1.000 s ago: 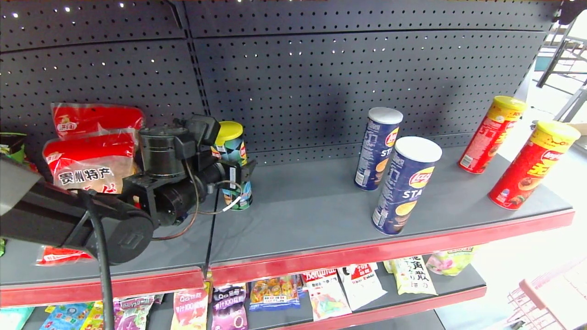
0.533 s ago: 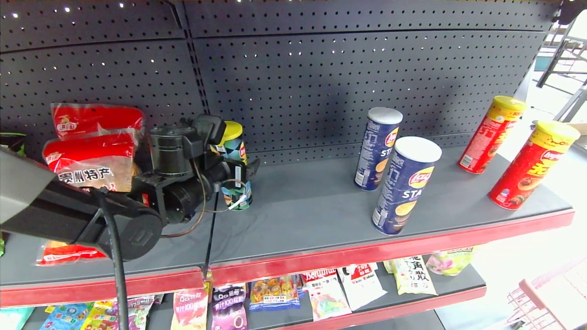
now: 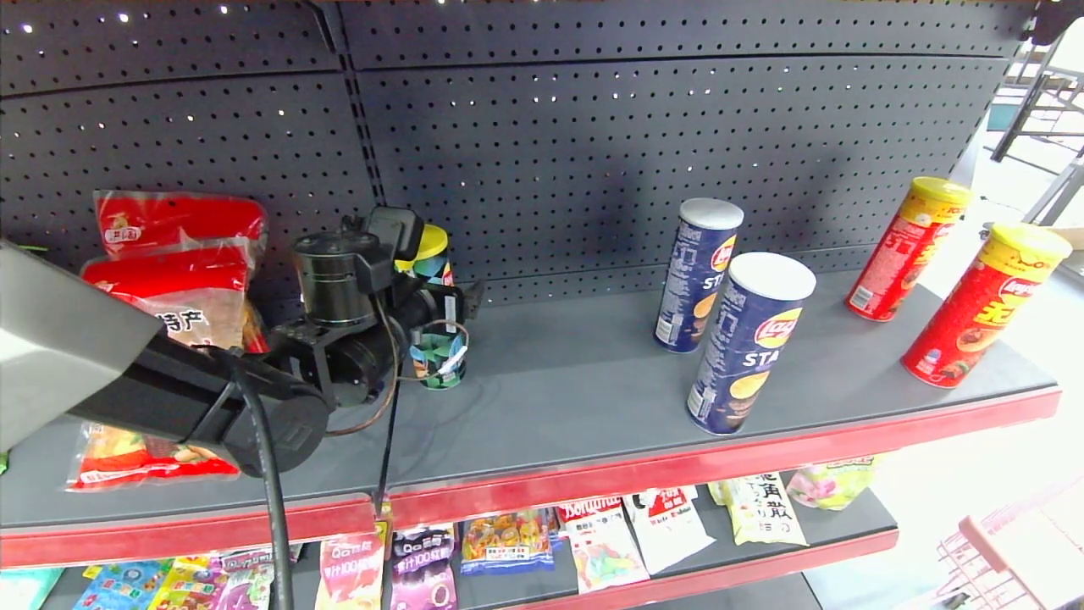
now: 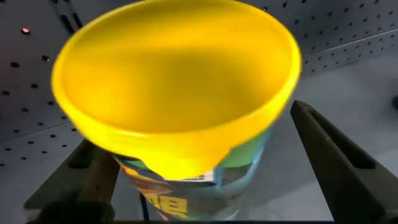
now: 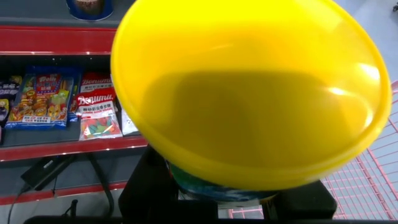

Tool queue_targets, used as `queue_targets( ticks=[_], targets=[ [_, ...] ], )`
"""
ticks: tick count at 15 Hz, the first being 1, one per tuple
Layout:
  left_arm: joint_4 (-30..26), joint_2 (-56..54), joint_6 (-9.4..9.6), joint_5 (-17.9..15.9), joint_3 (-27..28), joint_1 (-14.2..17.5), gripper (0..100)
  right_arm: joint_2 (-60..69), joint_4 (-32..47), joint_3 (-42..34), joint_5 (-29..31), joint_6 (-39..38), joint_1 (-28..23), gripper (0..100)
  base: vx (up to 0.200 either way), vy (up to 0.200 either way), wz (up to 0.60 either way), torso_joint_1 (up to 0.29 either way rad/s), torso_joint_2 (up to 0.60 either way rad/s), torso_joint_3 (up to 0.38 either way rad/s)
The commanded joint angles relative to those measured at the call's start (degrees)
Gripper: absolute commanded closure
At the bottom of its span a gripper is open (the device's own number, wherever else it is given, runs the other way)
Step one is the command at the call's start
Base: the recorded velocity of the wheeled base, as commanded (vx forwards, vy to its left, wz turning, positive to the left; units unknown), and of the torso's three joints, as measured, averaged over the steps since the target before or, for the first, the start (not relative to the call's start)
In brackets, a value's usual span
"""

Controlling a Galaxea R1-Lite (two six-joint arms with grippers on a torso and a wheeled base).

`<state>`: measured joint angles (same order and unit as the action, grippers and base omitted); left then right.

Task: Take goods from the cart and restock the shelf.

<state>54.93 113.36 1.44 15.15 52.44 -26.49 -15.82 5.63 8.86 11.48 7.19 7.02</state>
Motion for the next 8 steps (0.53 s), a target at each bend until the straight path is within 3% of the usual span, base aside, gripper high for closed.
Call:
queue_targets(
  ticks=[1,5,6,8],
  targets=[
    [-0.1,0.1,-0.03,0.1,-0.1,-0.1,0,-0.3,0.0,0.0,0.0,0.1,0.0,100,0.0,0.0,0.0,0.0,0.0,0.0],
    [0.1,0.1,-0.21,0.1,0.1,-0.1,0,-0.4,0.0,0.1,0.0,0.1,0.0,100,0.0,0.0,0.0,0.0,0.0,0.0],
    [0.1,0.1,-0.38,0.1,0.0,-0.1,100,-0.4,0.0,0.1,0.0,0.1,0.0,100,0.0,0.0,0.0,0.0,0.0,0.0],
    [0.0,-0.2,-0.47,0.1,-0.3,0.0,100,-0.4,0.0,0.1,0.0,0.1,0.0,100,0.0,0.0,0.0,0.0,0.0,0.0]
  ],
)
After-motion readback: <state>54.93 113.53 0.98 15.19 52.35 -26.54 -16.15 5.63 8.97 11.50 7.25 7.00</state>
